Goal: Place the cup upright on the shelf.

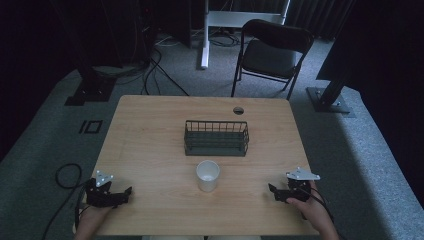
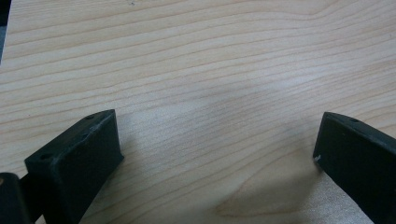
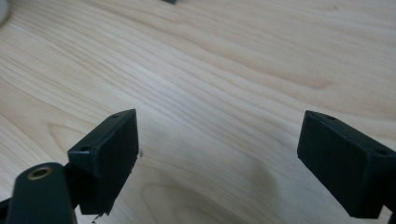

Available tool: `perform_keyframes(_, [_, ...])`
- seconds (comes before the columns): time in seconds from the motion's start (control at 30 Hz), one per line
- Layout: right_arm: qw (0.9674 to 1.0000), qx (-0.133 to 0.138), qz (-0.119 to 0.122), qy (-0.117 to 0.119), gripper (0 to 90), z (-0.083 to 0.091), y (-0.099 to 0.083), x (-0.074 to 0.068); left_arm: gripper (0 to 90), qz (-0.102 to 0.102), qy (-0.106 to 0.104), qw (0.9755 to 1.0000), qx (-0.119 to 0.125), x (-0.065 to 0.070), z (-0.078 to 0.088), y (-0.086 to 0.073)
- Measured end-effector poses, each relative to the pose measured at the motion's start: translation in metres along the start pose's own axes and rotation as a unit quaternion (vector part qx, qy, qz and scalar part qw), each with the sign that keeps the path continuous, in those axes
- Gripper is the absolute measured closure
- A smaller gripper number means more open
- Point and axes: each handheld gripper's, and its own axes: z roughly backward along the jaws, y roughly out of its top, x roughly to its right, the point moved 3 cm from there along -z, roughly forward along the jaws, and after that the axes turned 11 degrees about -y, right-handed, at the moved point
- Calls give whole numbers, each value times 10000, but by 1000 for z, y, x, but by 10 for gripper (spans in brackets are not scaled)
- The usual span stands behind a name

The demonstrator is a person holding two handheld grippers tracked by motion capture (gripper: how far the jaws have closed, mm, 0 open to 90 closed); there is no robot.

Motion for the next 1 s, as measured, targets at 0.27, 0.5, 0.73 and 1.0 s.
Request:
perform_keyframes(0.27, [9995,185,156,199,124,1,14,-14,9,0,-1,10000,0,0,0,0])
perform_keyframes(0.5, [9981,407,306,338,129,2,25,-28,9,0,0,10000,0,0,0,0])
perform_keyframes(0.73, [9957,561,449,591,130,3,36,-43,9,-1,-1,10000,1,0,0,0])
perform_keyframes(1.0, [9934,631,560,781,130,0,43,-58,9,-1,-1,10000,0,0,0,0])
